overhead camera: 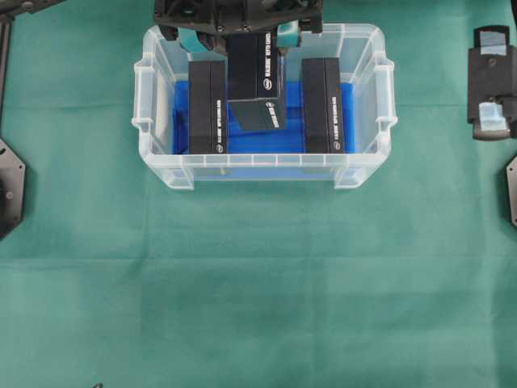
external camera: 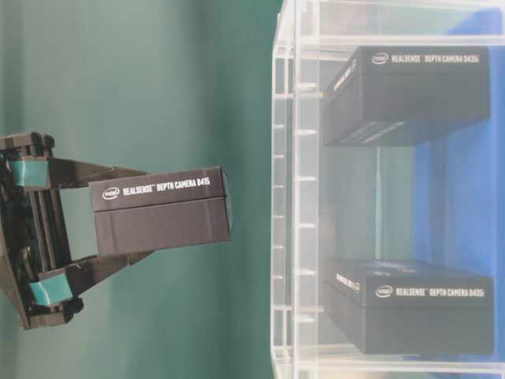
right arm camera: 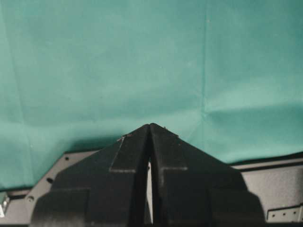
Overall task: Take the box out of the case with the left arm.
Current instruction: 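Lift the middle box up and out of the case with left gripper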
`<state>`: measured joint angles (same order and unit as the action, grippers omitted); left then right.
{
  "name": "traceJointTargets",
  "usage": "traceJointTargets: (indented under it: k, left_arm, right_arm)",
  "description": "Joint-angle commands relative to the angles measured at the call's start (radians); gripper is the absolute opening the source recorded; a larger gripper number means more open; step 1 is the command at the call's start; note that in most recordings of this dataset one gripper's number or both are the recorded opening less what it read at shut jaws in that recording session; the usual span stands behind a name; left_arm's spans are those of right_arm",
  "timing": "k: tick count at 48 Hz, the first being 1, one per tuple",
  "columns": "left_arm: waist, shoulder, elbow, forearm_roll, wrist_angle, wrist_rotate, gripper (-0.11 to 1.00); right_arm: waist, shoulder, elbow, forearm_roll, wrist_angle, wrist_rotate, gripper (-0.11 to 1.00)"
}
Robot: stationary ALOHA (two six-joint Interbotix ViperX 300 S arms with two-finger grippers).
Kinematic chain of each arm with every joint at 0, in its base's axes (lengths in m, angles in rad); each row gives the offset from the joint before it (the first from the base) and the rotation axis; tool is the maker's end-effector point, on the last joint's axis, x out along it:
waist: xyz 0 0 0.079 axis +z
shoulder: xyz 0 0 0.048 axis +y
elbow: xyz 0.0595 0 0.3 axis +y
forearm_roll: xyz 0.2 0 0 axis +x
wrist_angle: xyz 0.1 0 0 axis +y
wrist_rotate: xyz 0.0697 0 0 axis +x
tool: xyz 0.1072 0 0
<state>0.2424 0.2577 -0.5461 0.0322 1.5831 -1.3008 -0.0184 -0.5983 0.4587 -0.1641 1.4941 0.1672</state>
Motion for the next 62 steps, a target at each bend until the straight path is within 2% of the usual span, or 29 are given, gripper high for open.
traceJointTargets:
  k: [1, 43, 53, 62]
  left_arm:
    - [0.005, -0.046, -0.025, 0.003, -0.002, 0.0, 0.6]
    - [-0.011, -0.049, -0.021, 0.003, 0.002, -0.006, 0.6]
    - [-0.077, -0.057, -0.02, 0.003, 0.003, -0.058, 0.6]
    - [-0.158, -0.057, -0.02, 0.003, 0.002, -0.14, 0.6]
  right_arm:
    - [0.0, -0.003, -0.011, 0.0, -0.002, 0.002, 0.0]
    - [0.0, -0.002, -0.012, 0.0, 0.005, 0.002, 0.0]
    - [0.0, -0.002, -0.011, -0.002, 0.005, 0.002, 0.0]
    - [0.0, -0.002, -0.011, -0.002, 0.002, 0.0, 0.0]
